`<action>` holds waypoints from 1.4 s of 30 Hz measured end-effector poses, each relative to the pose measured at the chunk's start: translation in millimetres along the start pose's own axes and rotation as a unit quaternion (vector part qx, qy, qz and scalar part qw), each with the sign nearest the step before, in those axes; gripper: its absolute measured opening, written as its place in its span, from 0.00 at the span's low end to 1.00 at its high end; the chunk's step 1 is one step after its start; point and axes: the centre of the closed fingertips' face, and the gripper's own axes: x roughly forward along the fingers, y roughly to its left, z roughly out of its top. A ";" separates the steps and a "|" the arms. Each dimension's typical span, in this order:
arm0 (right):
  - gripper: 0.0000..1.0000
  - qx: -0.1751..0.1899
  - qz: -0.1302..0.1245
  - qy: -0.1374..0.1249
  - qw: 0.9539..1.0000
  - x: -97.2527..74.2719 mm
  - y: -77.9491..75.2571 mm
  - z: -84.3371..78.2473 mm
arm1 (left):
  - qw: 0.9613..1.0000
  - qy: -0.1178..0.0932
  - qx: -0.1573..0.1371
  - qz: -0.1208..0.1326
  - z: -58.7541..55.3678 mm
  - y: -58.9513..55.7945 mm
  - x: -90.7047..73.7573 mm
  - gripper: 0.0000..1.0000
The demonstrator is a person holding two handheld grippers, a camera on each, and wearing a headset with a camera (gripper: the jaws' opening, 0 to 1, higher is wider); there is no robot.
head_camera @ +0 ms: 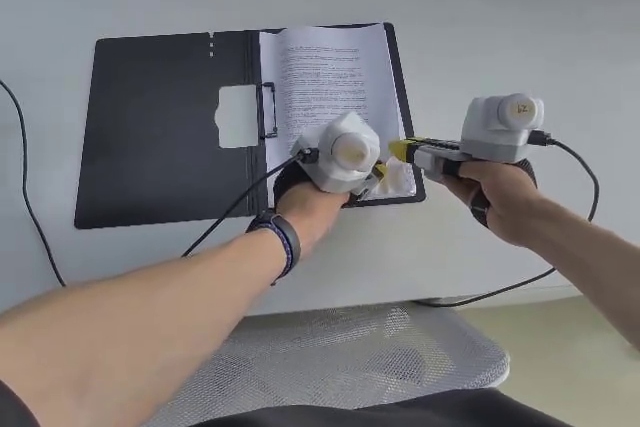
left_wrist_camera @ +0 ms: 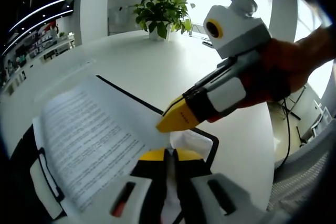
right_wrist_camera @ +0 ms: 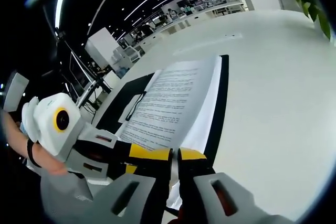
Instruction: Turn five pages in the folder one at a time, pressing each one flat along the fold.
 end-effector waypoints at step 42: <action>0.00 0.020 0.019 -0.044 0.999 -19.1 8.4 24.4 | 0.997 -0.051 -0.039 0.031 23.1 62.8 -90.0 0.52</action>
